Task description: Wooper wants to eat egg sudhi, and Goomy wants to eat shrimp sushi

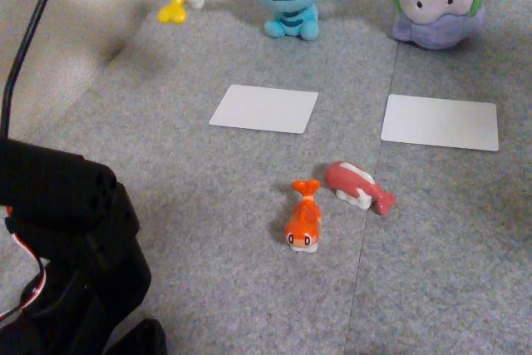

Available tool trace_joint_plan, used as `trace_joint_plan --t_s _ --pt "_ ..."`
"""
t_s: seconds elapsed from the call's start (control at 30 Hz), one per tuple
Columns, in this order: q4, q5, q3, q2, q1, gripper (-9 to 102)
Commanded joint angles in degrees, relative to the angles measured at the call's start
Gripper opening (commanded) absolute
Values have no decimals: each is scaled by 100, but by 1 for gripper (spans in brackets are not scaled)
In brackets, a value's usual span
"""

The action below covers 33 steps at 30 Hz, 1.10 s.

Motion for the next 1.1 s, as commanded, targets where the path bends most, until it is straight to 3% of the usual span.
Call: trace_joint_plan --t_s 0.0,0.33,1.07 --pt "-290 -53 -457 -413 -193 2" --pt "-1037 -519 -492 -1872 -791 2" --pt "-3006 -879 -492 -4755 158 2"
